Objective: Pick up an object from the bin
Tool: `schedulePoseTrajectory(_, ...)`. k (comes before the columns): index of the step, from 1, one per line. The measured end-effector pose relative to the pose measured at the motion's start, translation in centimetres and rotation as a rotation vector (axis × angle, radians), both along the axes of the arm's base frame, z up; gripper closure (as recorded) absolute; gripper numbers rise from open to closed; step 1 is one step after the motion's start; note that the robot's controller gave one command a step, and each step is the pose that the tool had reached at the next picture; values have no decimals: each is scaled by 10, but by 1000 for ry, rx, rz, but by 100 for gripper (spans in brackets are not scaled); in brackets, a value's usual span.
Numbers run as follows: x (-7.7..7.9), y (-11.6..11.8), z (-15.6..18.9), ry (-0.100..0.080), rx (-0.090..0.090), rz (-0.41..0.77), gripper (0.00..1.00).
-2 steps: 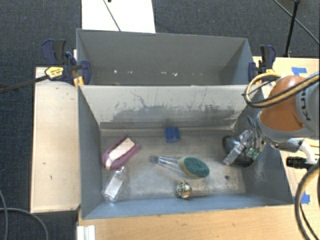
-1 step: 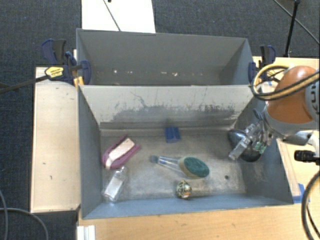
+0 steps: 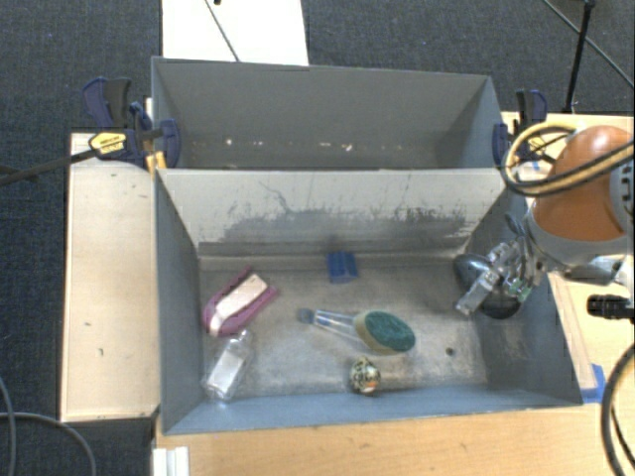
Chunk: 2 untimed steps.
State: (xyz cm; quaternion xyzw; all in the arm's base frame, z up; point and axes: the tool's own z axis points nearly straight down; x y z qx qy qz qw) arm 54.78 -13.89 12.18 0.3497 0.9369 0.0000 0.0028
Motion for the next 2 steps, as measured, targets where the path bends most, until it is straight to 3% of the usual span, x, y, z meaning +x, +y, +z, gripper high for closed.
schedulePoseTrajectory(2,2,-1,58,0,1,17,100)
